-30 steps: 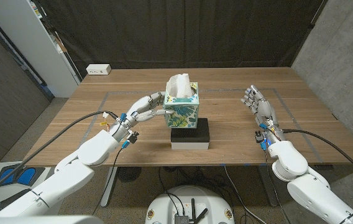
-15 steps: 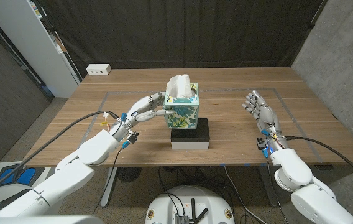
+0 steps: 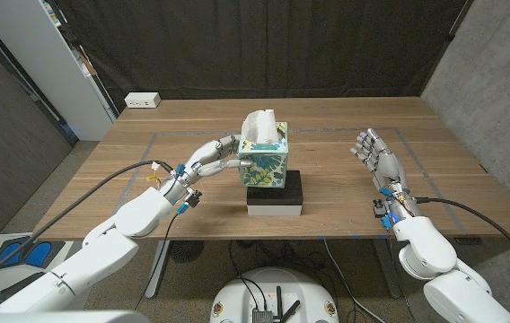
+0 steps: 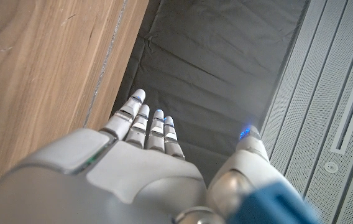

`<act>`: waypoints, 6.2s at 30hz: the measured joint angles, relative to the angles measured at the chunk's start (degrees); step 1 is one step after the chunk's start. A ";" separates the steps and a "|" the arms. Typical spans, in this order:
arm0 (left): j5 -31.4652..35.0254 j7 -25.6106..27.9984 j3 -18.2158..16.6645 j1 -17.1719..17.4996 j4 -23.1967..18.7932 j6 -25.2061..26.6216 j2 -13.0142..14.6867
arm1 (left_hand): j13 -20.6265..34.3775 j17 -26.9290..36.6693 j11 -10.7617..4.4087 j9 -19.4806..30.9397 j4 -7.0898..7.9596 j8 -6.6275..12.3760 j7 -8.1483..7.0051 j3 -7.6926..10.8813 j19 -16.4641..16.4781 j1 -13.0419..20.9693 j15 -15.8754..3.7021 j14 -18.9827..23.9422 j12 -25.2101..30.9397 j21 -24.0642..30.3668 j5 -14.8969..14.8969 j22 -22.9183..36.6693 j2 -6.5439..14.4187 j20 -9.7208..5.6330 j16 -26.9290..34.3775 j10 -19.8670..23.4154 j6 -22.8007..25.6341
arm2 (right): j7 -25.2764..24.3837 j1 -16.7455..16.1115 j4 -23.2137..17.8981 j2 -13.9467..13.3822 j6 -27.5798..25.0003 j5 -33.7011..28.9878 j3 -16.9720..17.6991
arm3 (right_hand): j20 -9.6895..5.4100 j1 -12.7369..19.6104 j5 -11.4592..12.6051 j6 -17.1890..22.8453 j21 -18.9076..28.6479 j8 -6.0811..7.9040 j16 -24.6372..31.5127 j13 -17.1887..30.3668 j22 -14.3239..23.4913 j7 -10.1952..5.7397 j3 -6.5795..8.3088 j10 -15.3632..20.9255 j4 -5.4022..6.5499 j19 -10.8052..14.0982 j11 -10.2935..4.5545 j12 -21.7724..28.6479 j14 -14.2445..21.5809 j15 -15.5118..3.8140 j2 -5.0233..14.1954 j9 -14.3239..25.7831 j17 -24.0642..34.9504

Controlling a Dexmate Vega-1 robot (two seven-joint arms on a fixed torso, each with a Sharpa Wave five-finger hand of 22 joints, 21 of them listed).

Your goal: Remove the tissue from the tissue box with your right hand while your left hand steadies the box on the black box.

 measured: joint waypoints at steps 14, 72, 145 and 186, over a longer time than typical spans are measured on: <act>0.10 -0.14 0.44 -0.66 0.06 0.38 0.29 | -0.01 0.00 0.00 0.04 -0.23 -0.14 -0.02 -0.23 0.00 0.03 0.00 0.00 0.00 0.00 0.04 0.00 0.02 0.00 0.00 -0.01 0.01 | 3.67 -1.76 -3.78 -1.35 -1.39 4.57 3.08 | -0.43 0.00 0.22 0.00 0.00 0.00 0.00 0.00 0.00 0.00 0.00 0.00 0.00 -0.42 0.00 0.00 -0.22 -0.22 0.00 0.00 0.00; 1.77 0.80 1.36 -2.17 0.53 0.09 -0.48 | 0.25 -0.01 -0.90 0.28 -0.53 -1.05 -0.23 -0.57 -0.01 1.52 -0.11 0.71 -0.23 0.01 0.50 0.26 0.50 0.01 -0.22 0.93 0.82 | 4.32 -5.45 -22.46 1.21 -18.02 3.50 19.54 | -0.83 0.30 0.22 -0.41 0.00 0.00 0.00 0.00 0.00 -0.40 0.24 -0.31 -0.24 -1.24 -0.30 0.00 -0.74 -0.30 0.29 0.00 -0.28; 5.80 3.43 2.23 -2.63 1.23 -0.67 -2.27 | 0.53 -0.01 -1.31 0.30 -0.28 -1.34 -0.55 -1.10 -0.01 1.64 -0.10 0.70 -0.68 0.18 0.50 0.06 0.77 0.01 -1.11 1.34 1.11 | 5.58 -5.11 -30.56 0.70 -35.20 -58.22 14.57 | -0.63 2.61 1.11 5.67 0.26 1.18 0.93 0.12 0.00 -2.42 1.59 2.68 -0.62 0.61 -1.63 0.46 1.85 -1.67 0.67 0.30 -0.14; 6.62 3.77 2.95 -3.30 1.79 -0.61 -2.84 | 0.78 -0.01 -1.51 0.30 -0.30 -2.10 -0.63 -1.58 -0.01 2.20 -0.10 0.70 -0.96 0.17 0.43 0.01 1.33 0.01 -1.11 1.75 1.82 | 13.43 3.25 -28.65 -2.49 -31.29 -58.94 10.10 | -1.25 3.23 1.11 4.27 0.26 0.73 0.93 0.42 0.00 -1.42 1.59 4.21 -0.62 1.24 -1.52 0.91 2.99 -2.35 1.28 0.29 -0.15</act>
